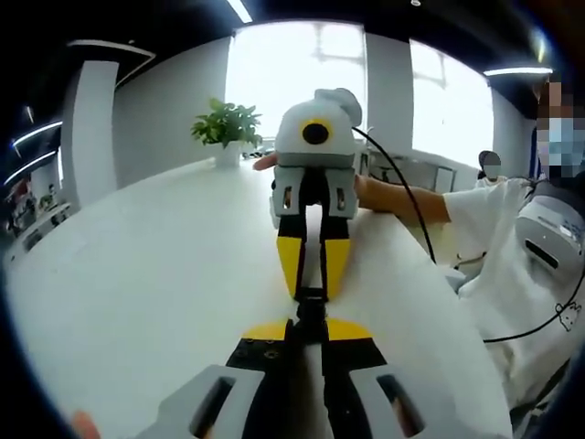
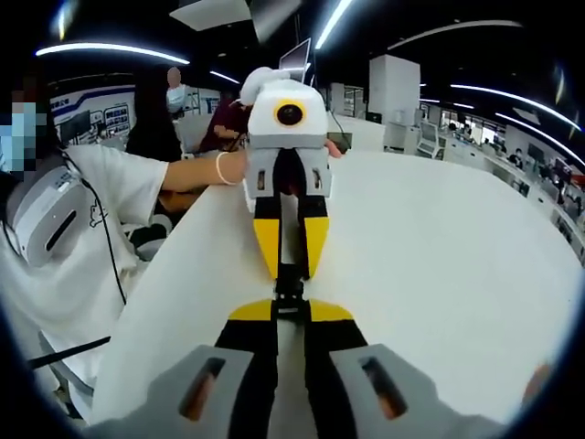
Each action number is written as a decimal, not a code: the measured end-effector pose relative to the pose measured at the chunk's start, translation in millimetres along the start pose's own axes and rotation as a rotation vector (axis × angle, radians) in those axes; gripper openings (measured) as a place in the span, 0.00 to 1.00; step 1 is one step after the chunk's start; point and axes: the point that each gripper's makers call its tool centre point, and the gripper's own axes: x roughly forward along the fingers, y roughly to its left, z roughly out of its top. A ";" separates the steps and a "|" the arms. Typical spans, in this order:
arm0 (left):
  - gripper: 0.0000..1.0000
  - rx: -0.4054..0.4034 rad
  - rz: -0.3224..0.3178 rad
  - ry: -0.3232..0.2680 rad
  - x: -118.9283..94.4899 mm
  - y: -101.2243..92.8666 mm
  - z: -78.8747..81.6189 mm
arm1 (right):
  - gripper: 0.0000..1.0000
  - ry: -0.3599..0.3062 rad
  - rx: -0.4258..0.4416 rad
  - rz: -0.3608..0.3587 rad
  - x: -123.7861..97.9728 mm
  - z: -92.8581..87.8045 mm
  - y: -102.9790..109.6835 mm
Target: Snap the two parts of the plastic buckle together until the buckle closes and remains connected.
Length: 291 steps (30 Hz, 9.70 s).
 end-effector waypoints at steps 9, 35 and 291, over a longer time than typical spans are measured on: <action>0.09 -0.007 0.020 -0.029 -8.2 7.1 8.4 | 0.08 -0.038 0.018 -0.017 -5.5 8.3 -5.2; 0.10 -0.036 0.048 -0.003 -3.5 6.4 8.2 | 0.08 -0.009 0.014 -0.049 2.8 4.0 -7.0; 0.99 -0.351 0.769 -0.514 -184.3 -65.3 -22.2 | 0.96 -0.332 0.507 -1.175 -197.0 -62.0 103.5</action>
